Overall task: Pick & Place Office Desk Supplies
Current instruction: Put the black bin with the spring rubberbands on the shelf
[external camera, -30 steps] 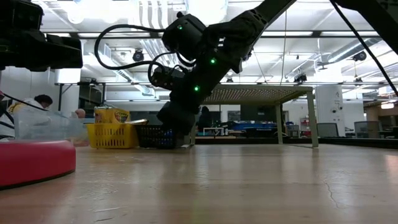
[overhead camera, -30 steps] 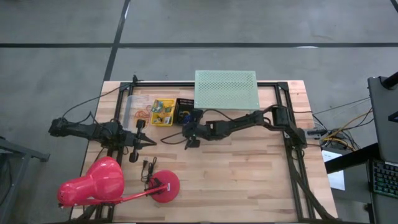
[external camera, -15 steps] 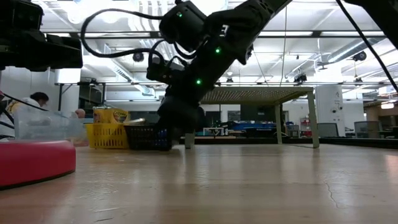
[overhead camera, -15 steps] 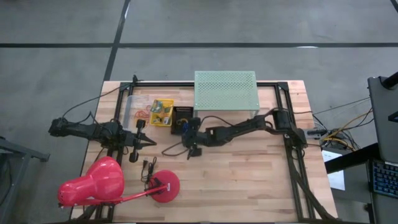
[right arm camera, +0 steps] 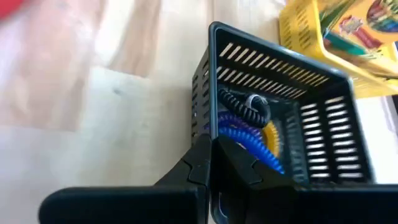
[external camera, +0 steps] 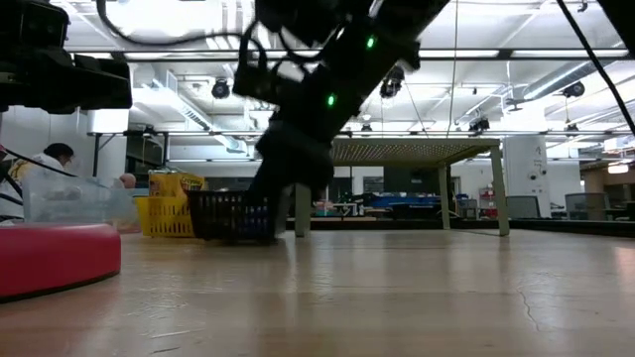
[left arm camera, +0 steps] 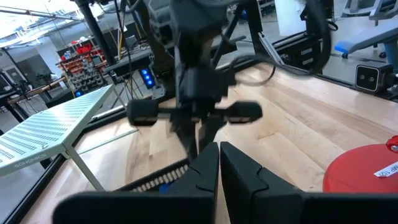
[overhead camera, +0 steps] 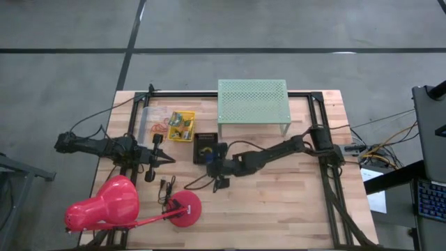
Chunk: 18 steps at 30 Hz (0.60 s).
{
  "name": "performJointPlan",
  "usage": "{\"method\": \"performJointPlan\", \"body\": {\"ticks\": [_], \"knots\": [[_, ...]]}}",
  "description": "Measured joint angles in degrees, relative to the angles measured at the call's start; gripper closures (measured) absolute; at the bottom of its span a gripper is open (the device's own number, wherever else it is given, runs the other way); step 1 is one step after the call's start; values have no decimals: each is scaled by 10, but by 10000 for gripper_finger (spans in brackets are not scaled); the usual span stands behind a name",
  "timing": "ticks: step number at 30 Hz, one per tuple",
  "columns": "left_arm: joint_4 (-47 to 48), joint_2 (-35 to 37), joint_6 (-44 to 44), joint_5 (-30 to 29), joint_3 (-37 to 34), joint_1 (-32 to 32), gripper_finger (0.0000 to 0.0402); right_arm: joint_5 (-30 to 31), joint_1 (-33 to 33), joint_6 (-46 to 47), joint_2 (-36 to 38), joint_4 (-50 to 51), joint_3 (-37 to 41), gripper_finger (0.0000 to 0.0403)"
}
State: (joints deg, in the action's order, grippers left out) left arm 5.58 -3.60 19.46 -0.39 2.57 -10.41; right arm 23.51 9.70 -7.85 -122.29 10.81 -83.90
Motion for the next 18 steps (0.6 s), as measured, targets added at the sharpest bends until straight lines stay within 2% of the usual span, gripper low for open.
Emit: {"method": "performJointPlan", "body": {"ticks": [6, 10, 14, 18], "knots": [[0, 0, 0, 0, 0, 0, 382, 2, 32, 30, 39, 36, 0, 390], [0, 0, 0, 0, 0, 0, 382, 3, 45, 74, 59, 100, 0, 390], [0, -4, 0, 0, 0, 0, 382, 8, 54, 116, 61, 152, 3, 390], [0, -7, 0, 0, 0, 0, 382, 33, 68, 148, 61, 158, 21, 390]]}}
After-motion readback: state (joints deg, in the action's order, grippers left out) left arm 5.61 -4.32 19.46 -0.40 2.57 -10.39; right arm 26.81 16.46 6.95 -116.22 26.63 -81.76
